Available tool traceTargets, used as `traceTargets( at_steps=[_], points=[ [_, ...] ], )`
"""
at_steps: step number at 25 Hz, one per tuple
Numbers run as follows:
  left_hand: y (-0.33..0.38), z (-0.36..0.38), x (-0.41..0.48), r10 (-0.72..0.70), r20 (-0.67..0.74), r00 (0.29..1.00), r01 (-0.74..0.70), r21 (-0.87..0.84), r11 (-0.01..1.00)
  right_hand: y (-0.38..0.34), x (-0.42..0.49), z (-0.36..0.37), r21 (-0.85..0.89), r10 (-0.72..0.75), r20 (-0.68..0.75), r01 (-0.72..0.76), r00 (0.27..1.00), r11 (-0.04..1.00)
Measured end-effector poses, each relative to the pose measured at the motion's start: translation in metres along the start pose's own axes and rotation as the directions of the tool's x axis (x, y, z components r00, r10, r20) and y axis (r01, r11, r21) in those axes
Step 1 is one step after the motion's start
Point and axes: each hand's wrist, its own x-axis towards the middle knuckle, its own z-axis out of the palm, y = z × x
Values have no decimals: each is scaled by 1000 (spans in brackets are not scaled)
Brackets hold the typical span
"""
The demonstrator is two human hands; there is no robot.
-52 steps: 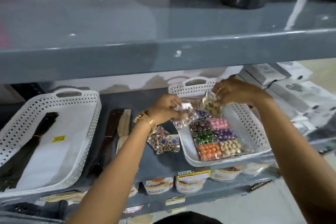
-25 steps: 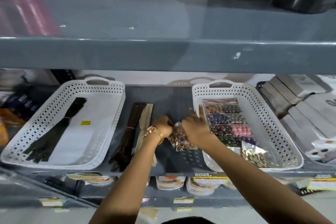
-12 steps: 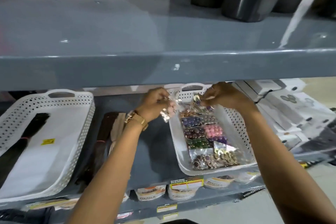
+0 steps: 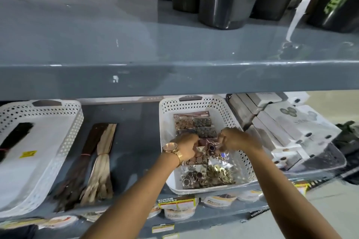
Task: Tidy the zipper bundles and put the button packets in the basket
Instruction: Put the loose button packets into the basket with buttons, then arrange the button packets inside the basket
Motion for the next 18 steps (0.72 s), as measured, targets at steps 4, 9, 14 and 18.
traceTargets(
  at_steps=[4, 9, 14, 18],
  points=[
    [-17, -21, -27, -107, -191, 976, 80, -142, 987, -39, -21, -5, -148, -112, -221, 80, 969, 986],
    [-81, -59, -86, -301, -584, 754, 238, -184, 954, -154, -51, 16, 155, -428, -319, 492, 846, 857],
    [-161, -64, -139, -566, -348, 747, 621, 61, 781, -253, -37, 91, 76, -408, -171, 425, 897, 902],
    [-174, -27, -168, -665, -193, 721, 686, 72, 724, -291, -27, 148, -83, -191, -104, 183, 976, 980]
  ],
)
